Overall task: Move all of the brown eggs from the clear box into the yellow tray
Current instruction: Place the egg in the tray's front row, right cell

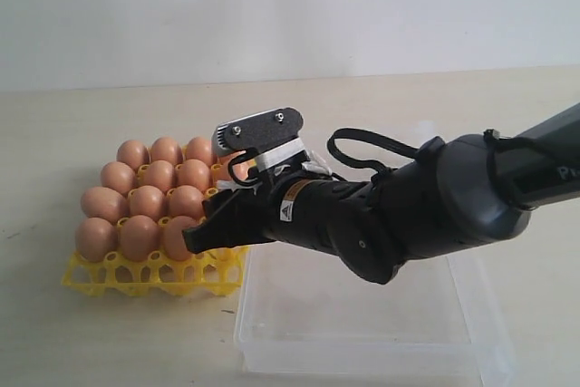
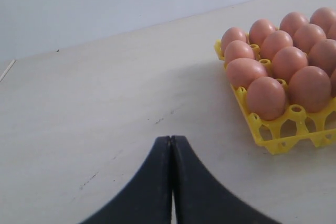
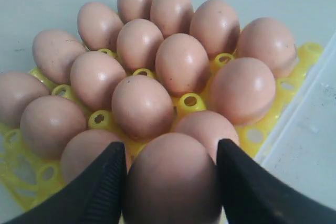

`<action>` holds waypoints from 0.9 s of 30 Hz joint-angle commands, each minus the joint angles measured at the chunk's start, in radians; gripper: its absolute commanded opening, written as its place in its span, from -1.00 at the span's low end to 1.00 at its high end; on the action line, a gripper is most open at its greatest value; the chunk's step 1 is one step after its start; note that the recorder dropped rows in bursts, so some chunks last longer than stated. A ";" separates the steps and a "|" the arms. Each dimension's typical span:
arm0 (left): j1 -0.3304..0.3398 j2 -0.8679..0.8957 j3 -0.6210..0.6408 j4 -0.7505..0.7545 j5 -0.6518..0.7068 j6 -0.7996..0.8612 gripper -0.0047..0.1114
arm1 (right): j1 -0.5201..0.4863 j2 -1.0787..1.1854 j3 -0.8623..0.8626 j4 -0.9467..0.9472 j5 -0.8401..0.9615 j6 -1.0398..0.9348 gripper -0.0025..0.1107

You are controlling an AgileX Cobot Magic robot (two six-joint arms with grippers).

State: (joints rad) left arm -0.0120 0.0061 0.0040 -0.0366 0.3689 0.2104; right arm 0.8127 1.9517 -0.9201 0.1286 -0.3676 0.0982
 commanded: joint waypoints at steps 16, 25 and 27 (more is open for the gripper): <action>0.002 -0.006 -0.004 0.000 -0.006 -0.005 -0.92 | 0.030 0.067 -0.066 -0.018 0.003 0.007 -0.65; 0.002 -0.006 -0.004 0.000 -0.006 -0.005 -0.92 | 0.030 0.067 -0.066 -0.018 0.011 -0.001 0.58; 0.002 -0.006 -0.004 0.000 -0.006 -0.005 -0.92 | 0.030 0.055 -0.066 -0.016 0.042 -0.031 0.57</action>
State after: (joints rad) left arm -0.0120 0.0061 0.0040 -0.0366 0.3689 0.2104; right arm 0.8418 2.0152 -0.9809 0.1166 -0.3552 0.0995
